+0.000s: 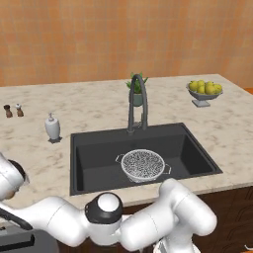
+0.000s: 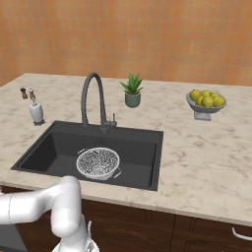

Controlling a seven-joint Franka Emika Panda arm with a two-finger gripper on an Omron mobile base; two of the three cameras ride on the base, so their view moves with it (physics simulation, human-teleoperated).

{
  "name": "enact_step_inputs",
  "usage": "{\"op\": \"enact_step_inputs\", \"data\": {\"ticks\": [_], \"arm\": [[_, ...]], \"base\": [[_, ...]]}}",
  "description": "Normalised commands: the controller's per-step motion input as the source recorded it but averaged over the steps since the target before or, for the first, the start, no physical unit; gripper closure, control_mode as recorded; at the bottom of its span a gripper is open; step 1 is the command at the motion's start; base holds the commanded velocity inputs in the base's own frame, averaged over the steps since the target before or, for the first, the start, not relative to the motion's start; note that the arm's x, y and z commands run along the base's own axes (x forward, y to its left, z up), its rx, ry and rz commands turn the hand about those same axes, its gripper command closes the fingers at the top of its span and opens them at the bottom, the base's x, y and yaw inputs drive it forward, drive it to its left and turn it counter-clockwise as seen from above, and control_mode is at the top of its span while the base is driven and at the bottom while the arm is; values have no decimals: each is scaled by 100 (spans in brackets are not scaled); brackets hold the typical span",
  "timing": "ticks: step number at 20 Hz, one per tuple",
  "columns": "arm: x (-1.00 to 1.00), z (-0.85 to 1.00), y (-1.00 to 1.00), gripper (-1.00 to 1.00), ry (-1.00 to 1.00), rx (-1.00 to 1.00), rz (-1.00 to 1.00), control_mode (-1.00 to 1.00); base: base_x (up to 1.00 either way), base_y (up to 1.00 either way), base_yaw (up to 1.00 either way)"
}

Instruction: Put the colander in the sink, put the tangerine in the colander, and turn on the sink faucet and pour water over the colander.

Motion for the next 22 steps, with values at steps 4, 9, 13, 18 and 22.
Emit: {"op": "enact_step_inputs", "data": {"ticks": [4, 9, 13, 18, 22], "arm": [[-20, 15, -96, 100, -12, 0, -30, -100], [-1, 29, -100, 100, -6, 0, -32, -100], [0, 39, -100, 100, 0, 1, -30, -100], [0, 50, -100, 100, 0, 5, -24, -100], [-2, 55, -100, 100, 0, 9, -12, -100]], "base": [[0, 0, 0], [0, 0, 0], [0, 0, 0], [0, 0, 0], [0, 0, 0]]}}
